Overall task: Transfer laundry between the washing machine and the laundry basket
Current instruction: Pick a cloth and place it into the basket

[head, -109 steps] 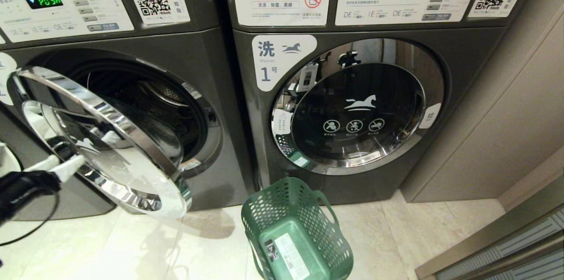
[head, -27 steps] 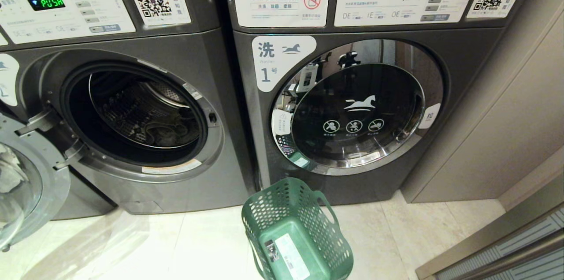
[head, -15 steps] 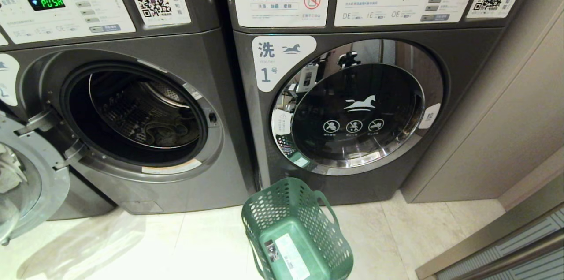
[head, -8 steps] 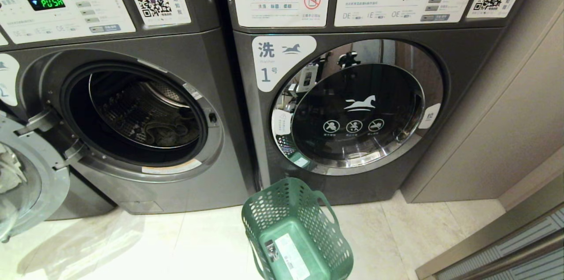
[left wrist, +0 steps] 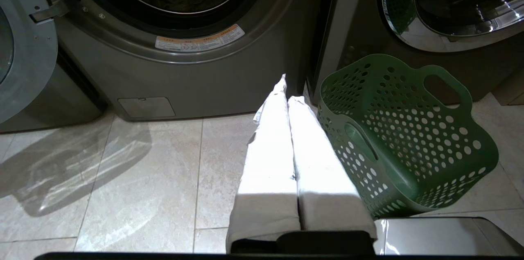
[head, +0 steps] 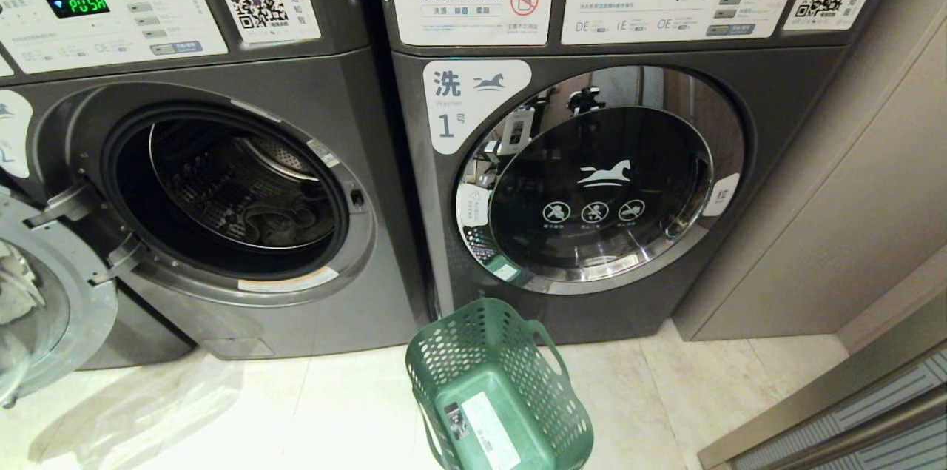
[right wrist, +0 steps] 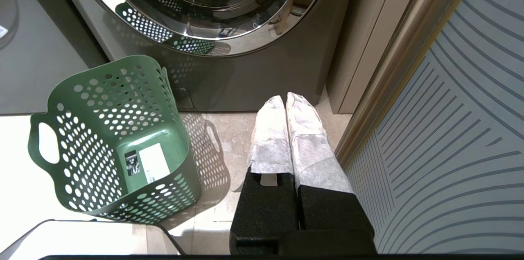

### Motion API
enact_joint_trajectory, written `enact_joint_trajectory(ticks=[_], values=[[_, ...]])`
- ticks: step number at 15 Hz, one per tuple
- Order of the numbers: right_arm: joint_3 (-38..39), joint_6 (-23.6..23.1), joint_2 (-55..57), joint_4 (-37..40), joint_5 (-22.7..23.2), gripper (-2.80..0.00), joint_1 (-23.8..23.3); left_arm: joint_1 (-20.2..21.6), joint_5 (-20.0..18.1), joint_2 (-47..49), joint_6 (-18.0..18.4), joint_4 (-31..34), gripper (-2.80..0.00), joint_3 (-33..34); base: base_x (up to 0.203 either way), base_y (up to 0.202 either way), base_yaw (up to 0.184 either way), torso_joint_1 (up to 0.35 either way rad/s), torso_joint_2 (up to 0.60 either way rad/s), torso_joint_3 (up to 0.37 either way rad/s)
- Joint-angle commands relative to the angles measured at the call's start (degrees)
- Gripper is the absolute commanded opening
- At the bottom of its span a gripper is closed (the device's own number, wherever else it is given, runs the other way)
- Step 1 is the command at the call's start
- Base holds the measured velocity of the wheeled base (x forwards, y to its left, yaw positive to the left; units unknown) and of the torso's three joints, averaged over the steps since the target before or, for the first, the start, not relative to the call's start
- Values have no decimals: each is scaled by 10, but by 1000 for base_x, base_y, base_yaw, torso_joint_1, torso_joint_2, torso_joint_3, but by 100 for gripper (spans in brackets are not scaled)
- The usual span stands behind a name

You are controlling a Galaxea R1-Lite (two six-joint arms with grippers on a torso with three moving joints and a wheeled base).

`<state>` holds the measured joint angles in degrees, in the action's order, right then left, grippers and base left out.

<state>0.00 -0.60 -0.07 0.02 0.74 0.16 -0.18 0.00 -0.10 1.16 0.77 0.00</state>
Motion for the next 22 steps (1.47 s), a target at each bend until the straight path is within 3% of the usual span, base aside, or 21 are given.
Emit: enact_joint_trajectory(ticks=[1,22], values=[[0,0,0,0,0,-280,0,0,0,0,0,0,-280,0,0,0,0,0,0,0],[0,0,1,0,0,-280,0,0,0,0,0,0,-280,0,0,0,0,0,0,0]])
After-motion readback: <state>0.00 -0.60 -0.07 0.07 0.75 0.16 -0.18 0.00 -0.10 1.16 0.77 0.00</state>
